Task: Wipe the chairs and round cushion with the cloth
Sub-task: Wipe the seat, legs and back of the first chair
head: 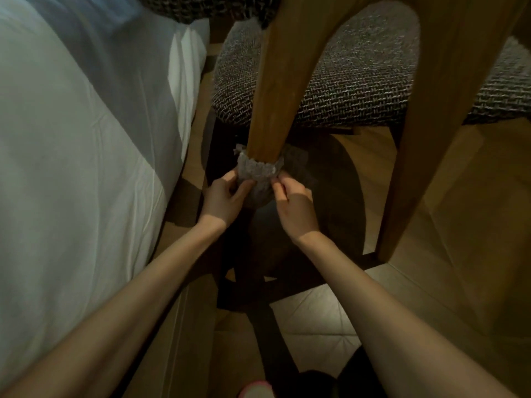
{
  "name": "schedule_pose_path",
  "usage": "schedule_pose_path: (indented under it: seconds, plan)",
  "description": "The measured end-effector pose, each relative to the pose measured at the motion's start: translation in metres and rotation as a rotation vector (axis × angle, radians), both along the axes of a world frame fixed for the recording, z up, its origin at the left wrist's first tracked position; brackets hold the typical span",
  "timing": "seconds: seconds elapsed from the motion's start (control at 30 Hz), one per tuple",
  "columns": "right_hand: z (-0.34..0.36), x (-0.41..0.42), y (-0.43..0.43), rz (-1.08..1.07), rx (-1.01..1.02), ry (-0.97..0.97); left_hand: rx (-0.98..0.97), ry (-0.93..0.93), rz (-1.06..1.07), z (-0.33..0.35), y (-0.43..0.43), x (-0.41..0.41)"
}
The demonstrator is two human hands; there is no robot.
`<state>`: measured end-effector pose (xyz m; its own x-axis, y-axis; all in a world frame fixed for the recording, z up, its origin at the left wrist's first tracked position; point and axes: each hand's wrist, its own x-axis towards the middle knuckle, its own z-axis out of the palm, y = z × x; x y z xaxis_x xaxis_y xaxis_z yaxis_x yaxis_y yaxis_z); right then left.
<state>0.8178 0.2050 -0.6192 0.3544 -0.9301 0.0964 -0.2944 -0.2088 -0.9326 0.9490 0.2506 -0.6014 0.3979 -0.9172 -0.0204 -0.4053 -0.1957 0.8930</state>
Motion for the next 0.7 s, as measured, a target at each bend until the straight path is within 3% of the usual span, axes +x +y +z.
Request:
schedule_pose_path:
  seconds: [0.17, 0.3, 0.4, 0.53, 0.7]
  plan:
    - [-0.003, -0.022, 0.001, -0.060, -0.045, 0.085, 0.039, -0.031, -0.025, 0.004, -0.004, -0.026]
    - [-0.013, -0.041, 0.000, -0.098, -0.046, 0.151, -0.005, -0.186, -0.020, -0.002, -0.006, -0.052]
    - [-0.023, -0.043, -0.005, -0.015, 0.072, 0.221, -0.008, -0.185, -0.038, -0.012, -0.005, -0.054]
    - [-0.037, -0.029, -0.008, -0.014, 0.324, 0.174, 0.073, -0.145, -0.095, -0.028, -0.004, -0.048]
    - [-0.061, -0.020, -0.008, 0.044, 0.456, 0.126, 0.217, -0.101, -0.135, -0.051, -0.001, -0.041]
